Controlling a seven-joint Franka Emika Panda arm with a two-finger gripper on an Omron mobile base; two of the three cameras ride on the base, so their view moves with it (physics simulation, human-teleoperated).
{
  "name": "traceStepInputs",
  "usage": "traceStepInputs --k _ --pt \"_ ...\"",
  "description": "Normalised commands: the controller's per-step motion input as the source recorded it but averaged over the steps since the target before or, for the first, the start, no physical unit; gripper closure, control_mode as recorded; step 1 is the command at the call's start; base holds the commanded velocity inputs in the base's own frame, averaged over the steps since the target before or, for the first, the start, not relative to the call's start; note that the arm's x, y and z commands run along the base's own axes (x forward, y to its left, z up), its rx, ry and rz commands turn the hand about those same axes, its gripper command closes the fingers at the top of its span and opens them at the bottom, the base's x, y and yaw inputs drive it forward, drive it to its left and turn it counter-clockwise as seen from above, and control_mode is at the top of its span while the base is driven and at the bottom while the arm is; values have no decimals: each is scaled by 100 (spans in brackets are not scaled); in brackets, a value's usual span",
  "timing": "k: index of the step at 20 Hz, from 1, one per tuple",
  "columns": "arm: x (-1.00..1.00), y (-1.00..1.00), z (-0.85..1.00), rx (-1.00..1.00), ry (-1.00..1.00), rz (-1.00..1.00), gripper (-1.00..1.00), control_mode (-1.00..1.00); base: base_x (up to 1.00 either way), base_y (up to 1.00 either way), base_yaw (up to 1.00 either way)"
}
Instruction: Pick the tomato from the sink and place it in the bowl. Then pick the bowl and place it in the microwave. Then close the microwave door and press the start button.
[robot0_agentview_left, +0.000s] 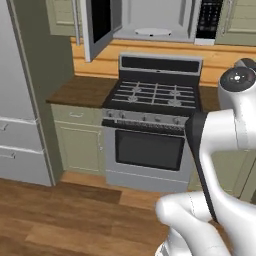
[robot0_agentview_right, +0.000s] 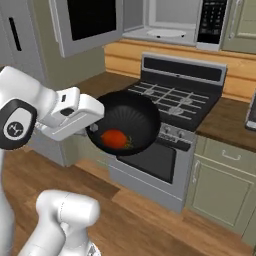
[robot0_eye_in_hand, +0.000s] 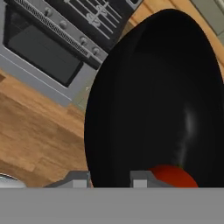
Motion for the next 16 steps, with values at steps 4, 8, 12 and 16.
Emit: traceStepInputs --k 4,8,12,16 --pt "0 0 0 0 0 0 100 100 100 -1 -21" --pt "0 0 0 0 0 0 100 100 100 0 -16" --pt "0 0 0 0 0 0 100 100 100 0 -16" --pt "0 0 0 0 0 0 100 100 64 34 -23"
